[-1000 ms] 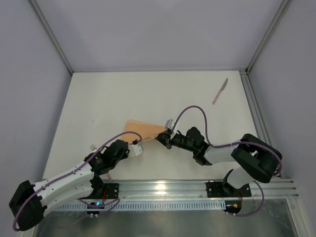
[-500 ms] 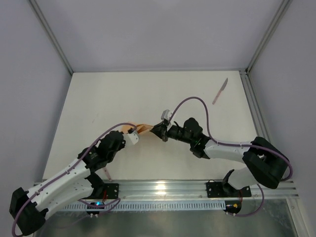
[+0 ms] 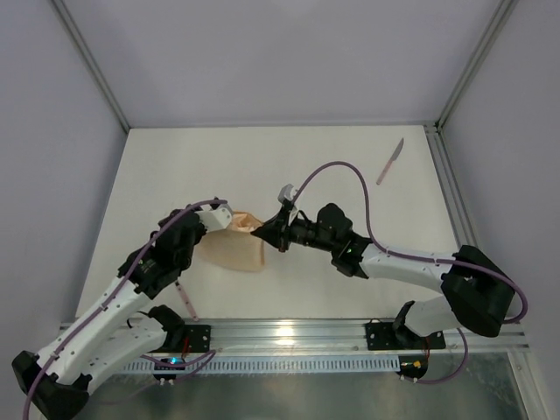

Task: Fold the napkin into a case and place the utensils inside
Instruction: Turn over the upper triangle folded napkin at the center of the board.

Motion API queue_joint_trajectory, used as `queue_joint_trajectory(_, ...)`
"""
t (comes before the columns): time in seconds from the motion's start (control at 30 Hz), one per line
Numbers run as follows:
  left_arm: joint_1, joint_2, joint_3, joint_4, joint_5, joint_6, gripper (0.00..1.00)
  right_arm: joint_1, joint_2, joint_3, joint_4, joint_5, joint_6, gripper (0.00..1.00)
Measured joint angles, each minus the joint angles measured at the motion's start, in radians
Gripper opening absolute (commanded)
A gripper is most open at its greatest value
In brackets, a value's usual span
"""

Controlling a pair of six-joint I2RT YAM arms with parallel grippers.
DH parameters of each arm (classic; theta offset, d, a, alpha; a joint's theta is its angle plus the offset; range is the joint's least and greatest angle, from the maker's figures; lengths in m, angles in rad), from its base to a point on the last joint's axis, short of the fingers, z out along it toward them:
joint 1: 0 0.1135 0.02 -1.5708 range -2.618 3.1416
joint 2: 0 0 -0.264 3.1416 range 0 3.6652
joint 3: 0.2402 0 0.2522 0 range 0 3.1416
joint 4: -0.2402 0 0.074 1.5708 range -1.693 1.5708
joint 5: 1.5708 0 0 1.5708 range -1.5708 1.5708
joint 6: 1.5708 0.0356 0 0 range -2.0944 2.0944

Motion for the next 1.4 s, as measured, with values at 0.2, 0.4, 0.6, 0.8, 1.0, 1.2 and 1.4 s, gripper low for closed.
queue_joint_trajectory(0.2,0.033,-0.002,0.043,-0.038,-0.037,0.075,0.00,0.069,0.116,0.037,0.068,0.016,0.164,0.04)
queue_joint_trajectory(0.4,0.069,-0.021,0.047,-0.051,-0.101,0.159,0.00,0.107,0.306,0.152,0.142,0.017,0.355,0.04)
queue_joint_trajectory(0.6,0.092,-0.027,0.077,-0.053,-0.161,0.257,0.00,0.150,0.399,0.195,0.225,0.051,0.506,0.04)
queue_joint_trajectory(0.8,0.096,0.005,0.172,-0.037,-0.186,0.329,0.00,0.200,0.430,0.287,0.256,0.069,0.606,0.04)
queue_joint_trajectory(1.0,0.096,0.065,0.200,-0.004,-0.172,0.367,0.00,0.220,0.430,0.259,0.386,0.112,0.736,0.04)
queue_joint_trajectory(1.2,0.099,0.231,0.157,0.056,-0.083,0.382,0.00,0.186,0.461,0.108,0.472,0.189,0.890,0.04)
queue_joint_trajectory(1.4,0.116,0.535,0.209,0.113,0.059,0.356,0.00,0.101,0.462,-0.050,0.481,0.284,0.980,0.04)
